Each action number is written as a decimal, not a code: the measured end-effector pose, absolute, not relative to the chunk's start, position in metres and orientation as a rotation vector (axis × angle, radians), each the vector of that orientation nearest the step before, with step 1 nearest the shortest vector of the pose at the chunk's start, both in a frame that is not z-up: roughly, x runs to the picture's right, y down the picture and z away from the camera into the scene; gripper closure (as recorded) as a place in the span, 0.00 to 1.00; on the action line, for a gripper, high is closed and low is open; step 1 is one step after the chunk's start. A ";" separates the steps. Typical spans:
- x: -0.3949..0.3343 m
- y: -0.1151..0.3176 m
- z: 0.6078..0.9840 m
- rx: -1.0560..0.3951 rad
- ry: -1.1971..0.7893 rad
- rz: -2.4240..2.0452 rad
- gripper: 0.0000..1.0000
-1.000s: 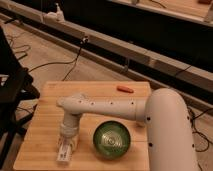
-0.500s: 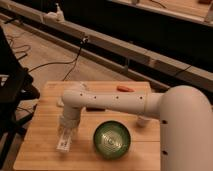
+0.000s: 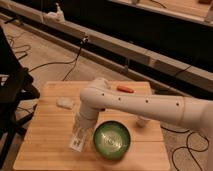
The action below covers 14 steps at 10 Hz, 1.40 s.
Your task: Place the bottle in the ceramic bowl
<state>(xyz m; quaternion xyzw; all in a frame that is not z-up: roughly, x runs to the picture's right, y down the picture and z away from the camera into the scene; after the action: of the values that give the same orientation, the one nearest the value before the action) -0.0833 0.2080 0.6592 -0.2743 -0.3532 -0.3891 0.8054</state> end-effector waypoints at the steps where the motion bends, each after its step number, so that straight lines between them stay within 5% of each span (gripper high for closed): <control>1: -0.061 0.212 0.651 -0.583 -0.738 -0.768 0.79; 7: 0.013 0.240 0.650 -0.502 -0.720 -0.549 0.22; 14: 0.016 0.242 0.657 -0.465 -0.728 -0.530 0.20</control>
<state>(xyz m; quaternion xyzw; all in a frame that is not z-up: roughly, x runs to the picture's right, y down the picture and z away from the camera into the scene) 0.0165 0.2424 0.6568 -0.2228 -0.3487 -0.2536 0.8743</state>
